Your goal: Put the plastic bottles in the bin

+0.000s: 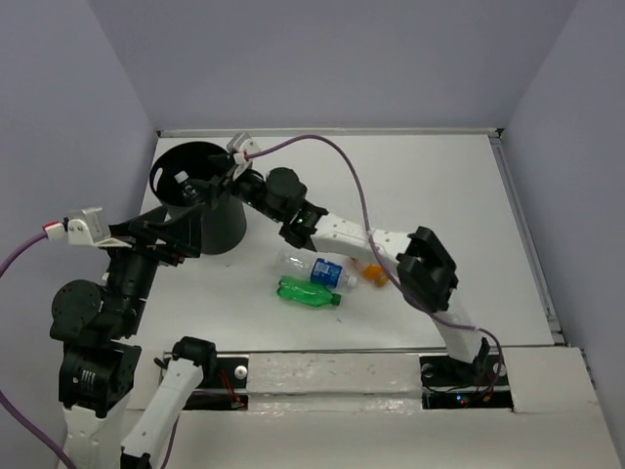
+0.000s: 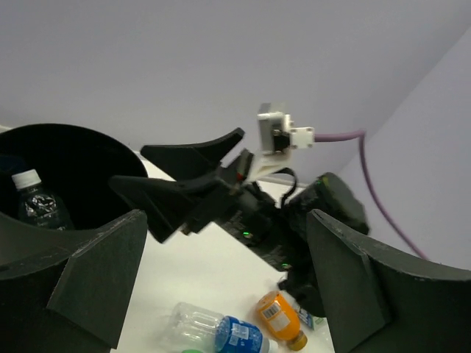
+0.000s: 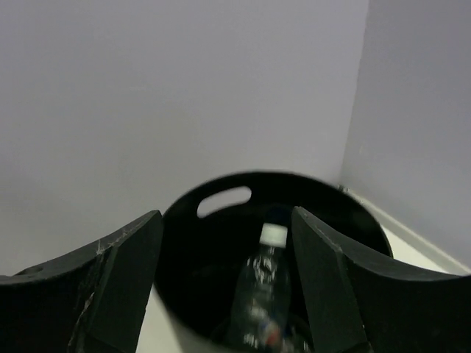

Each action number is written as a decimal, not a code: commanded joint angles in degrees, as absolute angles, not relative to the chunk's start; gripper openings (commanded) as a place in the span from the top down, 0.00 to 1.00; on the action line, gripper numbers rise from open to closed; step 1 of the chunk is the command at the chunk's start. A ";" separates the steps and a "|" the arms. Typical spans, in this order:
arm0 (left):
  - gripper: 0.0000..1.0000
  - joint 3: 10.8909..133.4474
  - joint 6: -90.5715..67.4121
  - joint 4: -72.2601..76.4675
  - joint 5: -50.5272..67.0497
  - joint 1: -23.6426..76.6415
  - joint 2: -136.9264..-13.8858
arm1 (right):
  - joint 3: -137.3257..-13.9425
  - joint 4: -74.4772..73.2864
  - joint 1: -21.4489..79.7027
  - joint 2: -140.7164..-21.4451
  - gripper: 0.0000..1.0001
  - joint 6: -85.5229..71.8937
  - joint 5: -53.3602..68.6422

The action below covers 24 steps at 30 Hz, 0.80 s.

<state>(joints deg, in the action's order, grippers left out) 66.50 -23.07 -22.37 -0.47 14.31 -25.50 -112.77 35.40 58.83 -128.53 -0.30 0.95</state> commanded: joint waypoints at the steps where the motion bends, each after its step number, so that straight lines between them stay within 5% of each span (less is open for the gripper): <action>1: 0.01 65.22 -23.81 -22.15 7.53 14.50 -28.03 | -91.64 40.44 58.54 -107.56 0.27 -4.99 2.55; 9: 0.01 49.33 -29.88 -15.83 17.30 14.59 -28.12 | -55.50 7.18 55.90 -79.93 0.26 -15.72 -9.81; 14: 0.02 41.07 -34.18 -12.31 19.16 14.76 -28.04 | -47.39 -9.29 52.83 -67.36 0.15 -20.63 -20.10; 24: 0.02 35.43 -33.93 -9.76 16.80 19.41 -31.20 | -44.03 -26.18 35.08 -61.61 0.13 -24.44 -24.35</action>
<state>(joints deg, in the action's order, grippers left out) 37.06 -33.95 -13.78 16.69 16.45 -30.20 -43.00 -17.89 40.34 -60.58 -23.00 -21.54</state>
